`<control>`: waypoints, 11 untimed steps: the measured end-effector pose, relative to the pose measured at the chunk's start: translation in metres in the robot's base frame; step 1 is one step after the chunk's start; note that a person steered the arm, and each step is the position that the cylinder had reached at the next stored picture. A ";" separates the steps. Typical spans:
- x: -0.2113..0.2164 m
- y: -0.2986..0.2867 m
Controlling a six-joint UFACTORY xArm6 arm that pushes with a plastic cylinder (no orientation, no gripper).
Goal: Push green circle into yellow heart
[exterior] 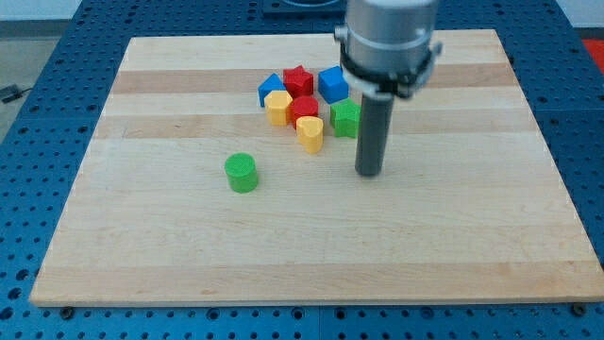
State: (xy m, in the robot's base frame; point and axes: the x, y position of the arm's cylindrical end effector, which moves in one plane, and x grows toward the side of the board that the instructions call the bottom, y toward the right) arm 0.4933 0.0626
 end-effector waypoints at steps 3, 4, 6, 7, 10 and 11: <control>0.079 -0.265; 0.036 -0.288; -0.002 -0.180; -0.012 -0.087; 0.037 -0.118; 0.000 -0.198</control>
